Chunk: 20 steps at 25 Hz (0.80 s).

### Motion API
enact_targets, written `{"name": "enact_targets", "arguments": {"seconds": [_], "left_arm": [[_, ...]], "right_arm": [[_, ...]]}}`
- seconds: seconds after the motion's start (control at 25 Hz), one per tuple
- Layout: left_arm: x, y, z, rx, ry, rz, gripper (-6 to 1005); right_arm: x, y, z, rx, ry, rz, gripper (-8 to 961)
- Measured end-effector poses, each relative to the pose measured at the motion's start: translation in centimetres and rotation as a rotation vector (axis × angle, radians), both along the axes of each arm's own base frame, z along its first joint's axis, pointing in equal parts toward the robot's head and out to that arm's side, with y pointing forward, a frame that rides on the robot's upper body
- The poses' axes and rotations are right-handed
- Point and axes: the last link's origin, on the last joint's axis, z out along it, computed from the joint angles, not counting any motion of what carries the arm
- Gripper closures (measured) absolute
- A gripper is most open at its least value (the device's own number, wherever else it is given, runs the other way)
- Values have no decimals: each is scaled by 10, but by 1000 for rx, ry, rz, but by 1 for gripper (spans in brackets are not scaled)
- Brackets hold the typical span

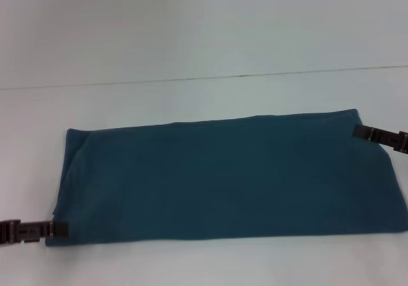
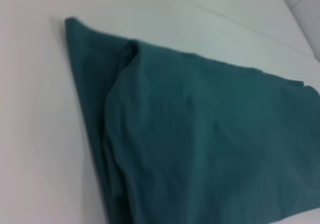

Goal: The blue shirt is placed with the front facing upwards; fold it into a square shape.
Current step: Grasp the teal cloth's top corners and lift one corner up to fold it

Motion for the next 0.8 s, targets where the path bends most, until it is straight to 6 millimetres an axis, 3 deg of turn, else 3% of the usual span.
{"name": "enact_targets", "arguments": {"seconds": [0.32,0.8], "left_arm": [[-4,0,-14,-76,8,68,89],[-5,14,-20,-129,45,144,89]], "right_arm": [[-5,2,2,-8,4,24,408],[-5,3,4,-6,-2,31,408]]}}
